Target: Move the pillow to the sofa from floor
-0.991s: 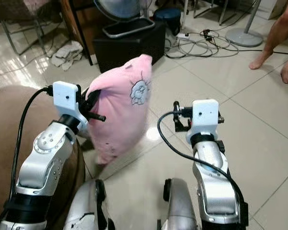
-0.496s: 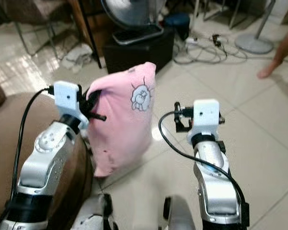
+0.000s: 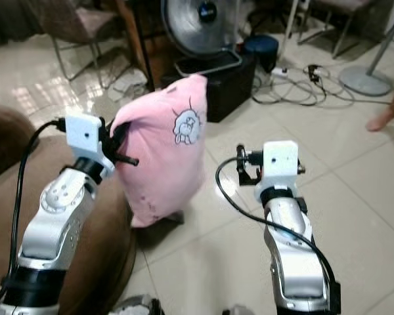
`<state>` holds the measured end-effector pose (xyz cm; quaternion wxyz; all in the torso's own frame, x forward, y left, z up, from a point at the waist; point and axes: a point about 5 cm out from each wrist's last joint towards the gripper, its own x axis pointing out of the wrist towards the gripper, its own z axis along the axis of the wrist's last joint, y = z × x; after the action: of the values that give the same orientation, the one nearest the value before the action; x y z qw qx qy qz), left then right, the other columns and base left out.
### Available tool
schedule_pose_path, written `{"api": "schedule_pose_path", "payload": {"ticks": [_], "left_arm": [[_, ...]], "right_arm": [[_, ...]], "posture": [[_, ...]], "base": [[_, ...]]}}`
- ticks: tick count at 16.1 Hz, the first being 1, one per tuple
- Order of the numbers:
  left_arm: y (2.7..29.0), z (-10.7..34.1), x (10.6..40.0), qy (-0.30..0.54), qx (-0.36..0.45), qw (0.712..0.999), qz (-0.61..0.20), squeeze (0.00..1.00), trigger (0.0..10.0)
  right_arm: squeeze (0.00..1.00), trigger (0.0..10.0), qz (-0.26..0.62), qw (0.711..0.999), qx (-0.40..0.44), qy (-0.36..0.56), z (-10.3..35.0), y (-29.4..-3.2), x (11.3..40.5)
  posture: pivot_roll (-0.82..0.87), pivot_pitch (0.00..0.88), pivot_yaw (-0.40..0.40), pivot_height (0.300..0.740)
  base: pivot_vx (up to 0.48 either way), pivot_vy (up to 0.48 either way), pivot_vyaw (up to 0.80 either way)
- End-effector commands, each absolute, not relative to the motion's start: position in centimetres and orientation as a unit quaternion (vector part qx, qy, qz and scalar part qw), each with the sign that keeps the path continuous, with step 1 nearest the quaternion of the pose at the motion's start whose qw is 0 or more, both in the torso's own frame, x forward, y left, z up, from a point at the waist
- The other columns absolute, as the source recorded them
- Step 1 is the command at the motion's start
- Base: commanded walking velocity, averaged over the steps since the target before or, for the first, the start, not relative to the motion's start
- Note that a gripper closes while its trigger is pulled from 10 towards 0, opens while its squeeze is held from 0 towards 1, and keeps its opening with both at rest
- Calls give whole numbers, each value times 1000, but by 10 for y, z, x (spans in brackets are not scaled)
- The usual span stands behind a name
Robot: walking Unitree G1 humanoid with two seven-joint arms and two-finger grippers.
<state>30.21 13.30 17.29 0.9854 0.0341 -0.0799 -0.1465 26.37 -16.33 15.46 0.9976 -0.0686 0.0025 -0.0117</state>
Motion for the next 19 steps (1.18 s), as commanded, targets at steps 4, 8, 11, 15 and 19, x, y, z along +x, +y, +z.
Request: {"api": "schedule_pose_path", "payload": {"ticks": [4,8,11,15,19], "left_arm": [[126,176,306,-88,68,981,-161,0,10000],[127,172,310,-71,76,983,-148,0,10000],[129,173,314,-68,75,985,-139,0,10000],[130,173,312,-66,81,985,-140,0,10000],[135,172,305,-60,78,985,-143,0,10000]], "right_arm": [[0,10000,-17,995,-100,24,144,-165,263],[0,10000,-12,994,-104,29,140,-162,261],[0,10000,-4,994,-107,31,138,-160,261],[0,10000,36,992,-114,46,131,-154,258],[0,10000,65,989,-119,59,126,-153,253]], "posture": [[-66,17,69,740],[-63,28,71,740],[-60,37,73,740],[-55,44,73,740],[-47,53,72,740]], "base": [[308,0,0],[333,0,800],[336,0,800],[334,0,800],[241,0,800]]}}
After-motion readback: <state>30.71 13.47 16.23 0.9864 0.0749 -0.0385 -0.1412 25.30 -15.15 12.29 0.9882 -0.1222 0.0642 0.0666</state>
